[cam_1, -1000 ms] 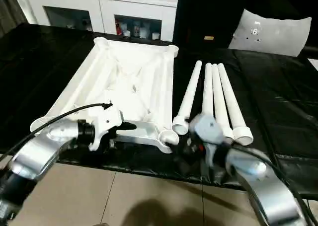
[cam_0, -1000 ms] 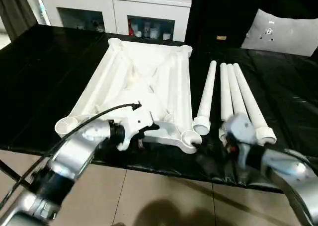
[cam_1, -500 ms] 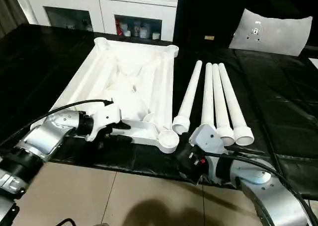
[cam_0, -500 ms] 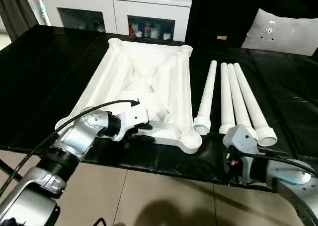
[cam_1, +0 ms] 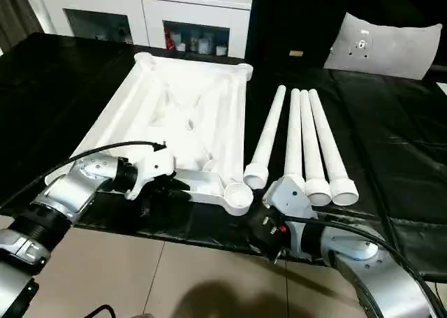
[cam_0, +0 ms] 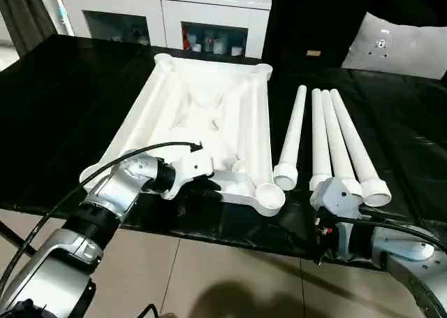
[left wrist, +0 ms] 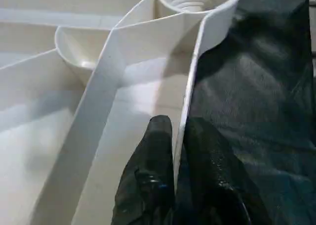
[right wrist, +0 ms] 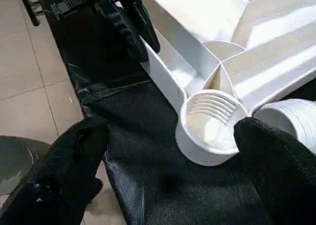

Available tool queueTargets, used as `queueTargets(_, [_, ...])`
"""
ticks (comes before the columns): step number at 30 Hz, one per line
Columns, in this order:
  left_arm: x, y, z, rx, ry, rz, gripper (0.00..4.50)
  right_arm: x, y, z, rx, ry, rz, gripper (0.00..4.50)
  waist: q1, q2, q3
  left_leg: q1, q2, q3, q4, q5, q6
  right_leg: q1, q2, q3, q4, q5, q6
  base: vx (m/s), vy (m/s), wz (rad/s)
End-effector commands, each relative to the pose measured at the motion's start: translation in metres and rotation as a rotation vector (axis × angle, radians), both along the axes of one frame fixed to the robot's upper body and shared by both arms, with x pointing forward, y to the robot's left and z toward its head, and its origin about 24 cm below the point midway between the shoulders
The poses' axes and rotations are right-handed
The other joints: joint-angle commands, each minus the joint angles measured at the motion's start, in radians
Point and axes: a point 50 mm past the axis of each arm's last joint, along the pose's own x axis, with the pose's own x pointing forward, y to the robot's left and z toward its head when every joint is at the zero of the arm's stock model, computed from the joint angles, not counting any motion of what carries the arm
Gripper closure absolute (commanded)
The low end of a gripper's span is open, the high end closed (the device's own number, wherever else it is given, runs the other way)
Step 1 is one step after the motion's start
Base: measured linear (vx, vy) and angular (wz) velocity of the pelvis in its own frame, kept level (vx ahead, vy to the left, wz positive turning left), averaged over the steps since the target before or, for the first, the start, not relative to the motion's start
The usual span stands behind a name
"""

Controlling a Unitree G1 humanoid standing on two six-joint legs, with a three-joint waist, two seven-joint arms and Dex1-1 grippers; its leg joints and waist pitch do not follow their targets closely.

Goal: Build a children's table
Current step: Move table base

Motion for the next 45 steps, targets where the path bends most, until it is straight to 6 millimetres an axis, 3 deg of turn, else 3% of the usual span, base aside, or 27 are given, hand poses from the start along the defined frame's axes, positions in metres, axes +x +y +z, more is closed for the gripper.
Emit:
queueTargets(1, [0.004,0.002,0.003,0.015,-0.011,0.005,4.26,0.000,0.002,0.003,-0.005,-0.011,0.018,0.00,0.001,0.003,-0.055,0.006,0.087,-0.027,-0.091,-0.091,0.056,0.037,-0.090,0.054,-0.074,0.083,-0.309,0.000,0.000,0.00])
queueTargets(4, [0.004,0.006,0.003,0.020,-0.009,0.004,4.45,0.000,0.002,0.003,-0.006,-0.013,0.019,0.00,-0.003,0.002,-0.057,0.005,0.086,-0.026,-0.089,-0.062,0.069,0.039,-0.089,0.053,-0.071,0.126,-0.312,0.000,0.000,0.00])
queueTargets(12, [0.004,0.024,0.005,0.054,-0.036,-0.005,4.45,0.001,0.004,0.002,-0.012,-0.030,0.025,0.00,-0.003,-0.001,-0.062,0.005,0.087,-0.023,-0.084,-0.027,0.097,0.036,-0.088,0.052,-0.065,0.177,-0.319,0.000,0.000,0.00])
queueTargets(24, [0.008,0.060,0.012,0.074,-0.092,0.064,4.45,0.004,0.006,0.002,-0.007,-0.048,0.020,0.00,-0.001,0.000,-0.068,0.005,0.086,-0.019,-0.081,-0.016,0.085,0.036,-0.087,0.053,-0.059,0.194,-0.320,0.000,0.000,0.00])
queueTargets(26, [0.009,0.061,0.011,0.063,-0.106,0.082,4.45,0.006,0.008,0.002,-0.005,-0.052,0.020,0.00,-0.001,-0.005,-0.068,0.006,0.085,-0.017,-0.081,-0.019,0.086,0.035,-0.087,0.053,-0.060,0.187,-0.320,0.000,0.000,0.00])
queueTargets(36, [0.015,0.062,0.013,0.006,-0.250,0.115,4.45,0.011,0.011,0.002,-0.007,-0.072,0.009,0.00,0.004,-0.008,-0.072,0.007,0.085,-0.016,-0.079,0.000,0.089,0.034,-0.088,0.053,-0.056,0.198,-0.309,0.000,0.000,0.00])
queueTargets(38, [0.011,0.064,0.013,-0.030,-0.216,0.086,4.06,0.014,0.010,0.001,0.041,-0.024,-0.030,0.00,0.004,-0.009,-0.074,0.008,0.084,-0.015,-0.077,0.019,0.092,0.033,-0.086,0.052,-0.053,0.221,-0.315,0.000,0.000,0.00])
queueTargets(41, [0.004,0.063,0.013,-0.092,-0.163,0.054,3.81,0.016,0.012,0.009,0.206,0.020,-0.057,0.00,0.009,-0.007,-0.077,0.009,0.087,-0.014,-0.074,0.051,0.110,0.031,-0.088,0.052,-0.045,0.274,-0.334,0.000,0.000,0.00])
queueTargets(45, [0.001,0.061,0.018,-0.151,-0.163,0.057,3.49,0.019,0.011,0.010,0.207,0.013,-0.097,0.00,0.016,-0.008,-0.075,0.012,0.088,-0.011,-0.075,0.045,0.108,0.028,-0.088,0.049,-0.044,0.258,-0.342,0.000,0.000,0.00])
